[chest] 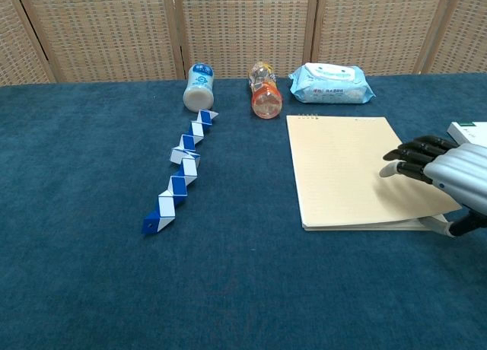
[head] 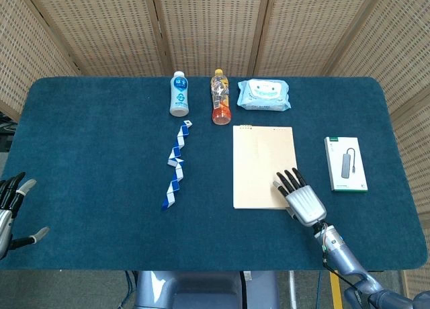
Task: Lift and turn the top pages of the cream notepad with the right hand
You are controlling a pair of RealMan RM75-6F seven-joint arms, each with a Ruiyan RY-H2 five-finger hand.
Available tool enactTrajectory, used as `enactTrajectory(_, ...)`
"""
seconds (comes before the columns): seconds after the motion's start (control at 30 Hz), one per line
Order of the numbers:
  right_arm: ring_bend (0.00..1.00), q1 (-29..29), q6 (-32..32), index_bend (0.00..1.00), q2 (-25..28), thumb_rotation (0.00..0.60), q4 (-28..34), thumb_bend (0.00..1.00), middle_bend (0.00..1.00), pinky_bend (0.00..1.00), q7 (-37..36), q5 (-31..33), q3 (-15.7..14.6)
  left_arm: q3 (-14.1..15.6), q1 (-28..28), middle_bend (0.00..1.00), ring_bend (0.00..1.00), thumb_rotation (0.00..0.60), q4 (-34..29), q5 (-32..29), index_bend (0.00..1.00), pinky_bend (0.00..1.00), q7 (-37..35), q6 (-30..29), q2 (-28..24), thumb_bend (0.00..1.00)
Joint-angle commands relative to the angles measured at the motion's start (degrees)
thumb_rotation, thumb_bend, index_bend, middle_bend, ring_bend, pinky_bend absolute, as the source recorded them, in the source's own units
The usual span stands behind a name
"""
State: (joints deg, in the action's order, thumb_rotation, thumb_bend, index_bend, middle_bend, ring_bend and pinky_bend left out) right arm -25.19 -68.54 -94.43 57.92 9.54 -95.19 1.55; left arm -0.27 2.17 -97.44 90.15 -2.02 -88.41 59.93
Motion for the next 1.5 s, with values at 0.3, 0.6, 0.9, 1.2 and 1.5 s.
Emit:
enactTrajectory(0.3, 0.18, -2.6, -1.7, 0.29, -2.7, 0.600, -4.2, 0.50, 0.30, 0.09, -0.7, -0.9, 1.3, -0.2, 0.2, 0.00, 0.00, 0.600, -0.1, -0.5, 0.00, 0.00, -0.1, 0.4, -0.1, 0.00)
enactTrajectory(0.6, 0.26, -4.3, -1.4, 0.37, -5.7, 0.600, -9.6, 0.59, 0.39, 0.25, -1.6, -0.3, 1.7, -0.3, 0.3, 0.00, 0.00, 0.600, -0.1, -0.8, 0.00, 0.00, -0.5, 0.6, -0.2, 0.00)
enactTrajectory(0.9, 0.44, -5.2, -4.6, 0.64, -7.5, 0.600, -14.9, 0.62, 0.62, 0.43, -7.1, -1.8, 0.7, -0.3, 0.3, 0.00, 0.00, 0.600, -0.2, -0.9, 0.00, 0.00, -0.9, 0.8, -0.4, 0.00)
enactTrajectory(1.2, 0.45, -5.6, -6.6, 0.65, -6.2, 0.600, -17.6, 0.62, 0.62, 0.43, -16.0, -4.2, -2.2, -0.2, 0.4, 0.00, 0.00, 0.600, -0.2, -0.8, 0.00, 0.00, -1.0, 0.8, -0.5, 0.00)
enactTrajectory(1.5, 0.45, -4.6, -11.5, 0.65, -1.7, 0.600, -15.4, 0.62, 0.62, 0.43, -23.0, -7.9, -6.2, -0.1, 0.3, 0.00, 0.00, 0.600, -0.2, -0.7, 0.00, 0.00, -1.0, 0.7, -0.4, 0.00)
